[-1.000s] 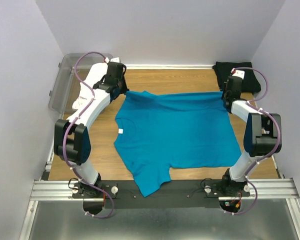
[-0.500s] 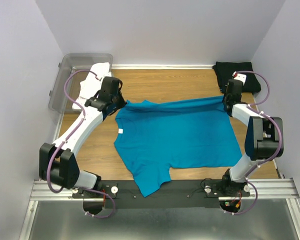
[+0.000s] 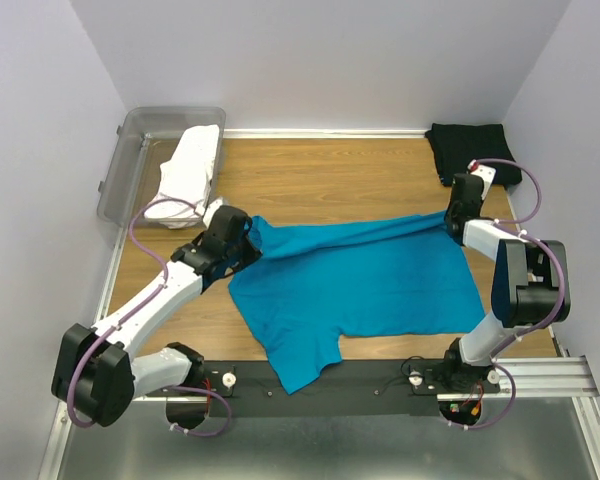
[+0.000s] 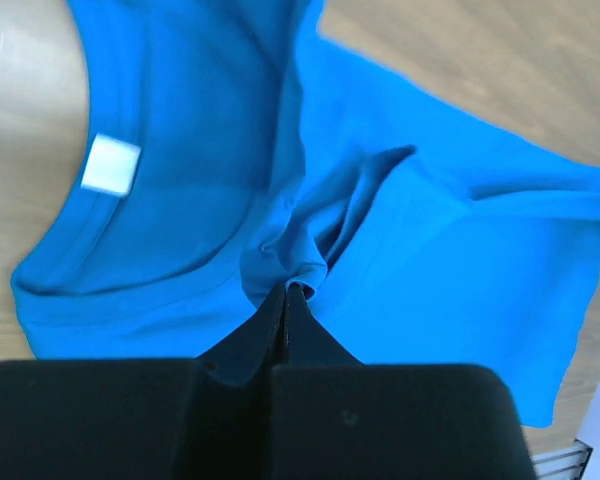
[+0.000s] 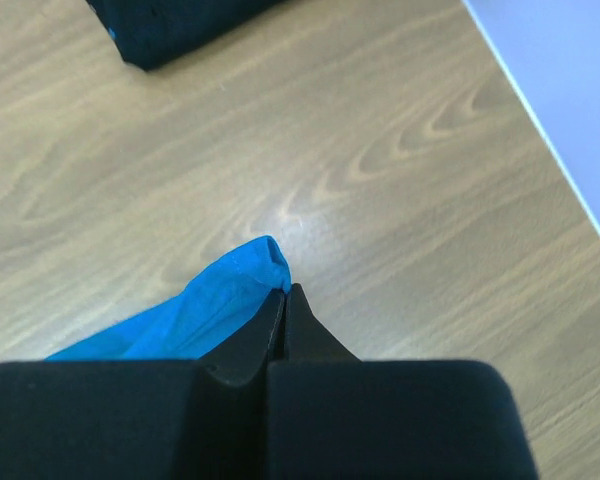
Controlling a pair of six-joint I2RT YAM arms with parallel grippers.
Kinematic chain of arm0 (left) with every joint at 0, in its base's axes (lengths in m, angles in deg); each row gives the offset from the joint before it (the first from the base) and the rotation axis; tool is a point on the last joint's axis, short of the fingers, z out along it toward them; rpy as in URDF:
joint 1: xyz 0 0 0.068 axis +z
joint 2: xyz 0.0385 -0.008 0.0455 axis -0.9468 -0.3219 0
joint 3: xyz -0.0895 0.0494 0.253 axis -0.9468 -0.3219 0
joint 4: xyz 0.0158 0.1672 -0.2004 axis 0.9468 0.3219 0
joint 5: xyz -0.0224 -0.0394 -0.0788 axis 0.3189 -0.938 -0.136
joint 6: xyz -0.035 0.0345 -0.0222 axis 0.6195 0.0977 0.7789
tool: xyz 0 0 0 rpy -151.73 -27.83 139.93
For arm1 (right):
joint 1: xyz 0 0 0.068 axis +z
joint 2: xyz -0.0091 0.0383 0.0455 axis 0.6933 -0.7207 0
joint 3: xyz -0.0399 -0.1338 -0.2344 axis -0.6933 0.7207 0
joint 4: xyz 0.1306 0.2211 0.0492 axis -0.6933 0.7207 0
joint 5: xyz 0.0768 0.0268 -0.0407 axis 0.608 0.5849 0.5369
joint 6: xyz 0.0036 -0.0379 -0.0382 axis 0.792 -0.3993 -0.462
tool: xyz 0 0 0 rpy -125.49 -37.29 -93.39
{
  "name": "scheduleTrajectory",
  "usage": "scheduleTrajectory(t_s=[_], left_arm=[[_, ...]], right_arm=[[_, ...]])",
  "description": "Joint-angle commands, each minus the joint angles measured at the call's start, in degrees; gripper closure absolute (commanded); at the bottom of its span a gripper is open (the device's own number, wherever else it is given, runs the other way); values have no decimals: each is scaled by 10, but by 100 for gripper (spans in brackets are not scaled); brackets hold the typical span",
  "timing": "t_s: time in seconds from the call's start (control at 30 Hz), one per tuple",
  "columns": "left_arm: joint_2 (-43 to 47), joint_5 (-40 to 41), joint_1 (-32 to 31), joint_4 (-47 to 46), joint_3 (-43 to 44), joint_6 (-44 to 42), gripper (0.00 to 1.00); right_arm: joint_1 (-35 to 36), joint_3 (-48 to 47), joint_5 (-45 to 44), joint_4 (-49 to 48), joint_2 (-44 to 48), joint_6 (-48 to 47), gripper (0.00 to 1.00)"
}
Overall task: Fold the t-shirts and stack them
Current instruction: Fold the tshirt
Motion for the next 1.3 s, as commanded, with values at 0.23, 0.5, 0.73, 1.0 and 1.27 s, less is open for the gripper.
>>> scheduleTrajectory(t_s=[0.23,0.5,0.73,1.0,1.27], left_arm=[[38,-32,-14,-69,-131,106,96],[126,-23,-16,-59,-160,119,44],[120,5,12,-90,-141,65,25],[-51,-14,73,-136,-57,-67,28],[-163,-43,88,-148,-11,-124,35]], right_arm=[[-5,37,-46,10,-3,43,98],[-5,55,30,54,72,93,62],[-5,69,74,111,180,164,37],[-5,47,103,136,189,200,34],[-11,-11,101,178,115,248,25]])
